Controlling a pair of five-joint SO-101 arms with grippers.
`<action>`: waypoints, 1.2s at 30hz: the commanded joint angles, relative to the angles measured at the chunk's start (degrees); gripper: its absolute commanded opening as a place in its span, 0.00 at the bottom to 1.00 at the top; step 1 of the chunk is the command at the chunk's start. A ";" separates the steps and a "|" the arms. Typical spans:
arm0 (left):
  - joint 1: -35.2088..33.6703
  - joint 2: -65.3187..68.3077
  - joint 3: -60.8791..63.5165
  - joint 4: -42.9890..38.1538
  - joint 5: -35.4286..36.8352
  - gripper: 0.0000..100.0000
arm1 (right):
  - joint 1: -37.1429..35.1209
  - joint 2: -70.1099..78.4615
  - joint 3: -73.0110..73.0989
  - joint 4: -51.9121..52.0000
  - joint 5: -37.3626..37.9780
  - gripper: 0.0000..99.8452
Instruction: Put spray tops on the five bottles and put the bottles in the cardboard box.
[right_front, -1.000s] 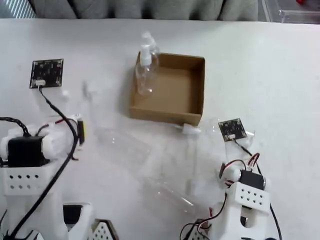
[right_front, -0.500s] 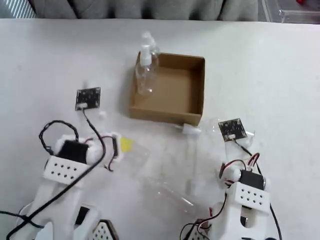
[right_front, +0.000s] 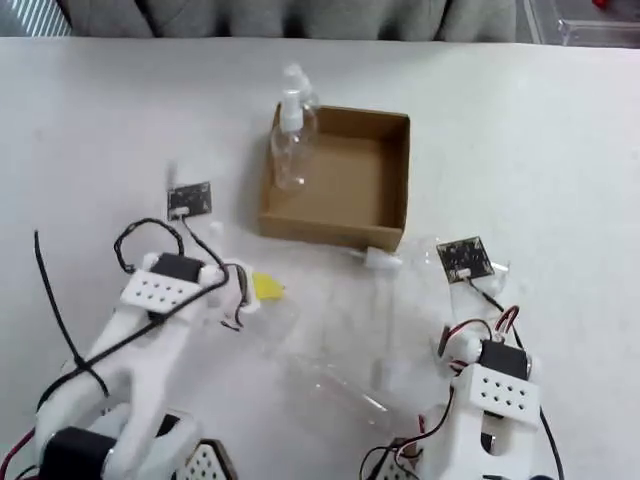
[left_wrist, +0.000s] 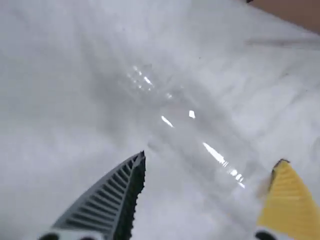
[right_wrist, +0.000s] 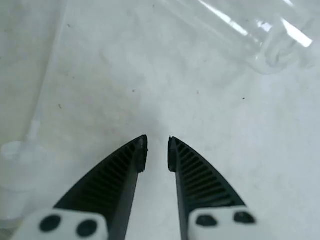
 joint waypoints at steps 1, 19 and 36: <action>0.48 3.12 -3.25 -3.16 0.35 0.33 | 0.40 -0.66 -0.35 -1.01 0.53 0.05; -5.14 4.26 -3.25 -12.31 -9.76 0.03 | 0.40 -0.66 -0.35 -1.01 0.53 0.05; -33.45 -19.74 -13.54 6.42 -15.38 0.02 | -5.76 -0.66 -9.41 1.80 0.00 0.05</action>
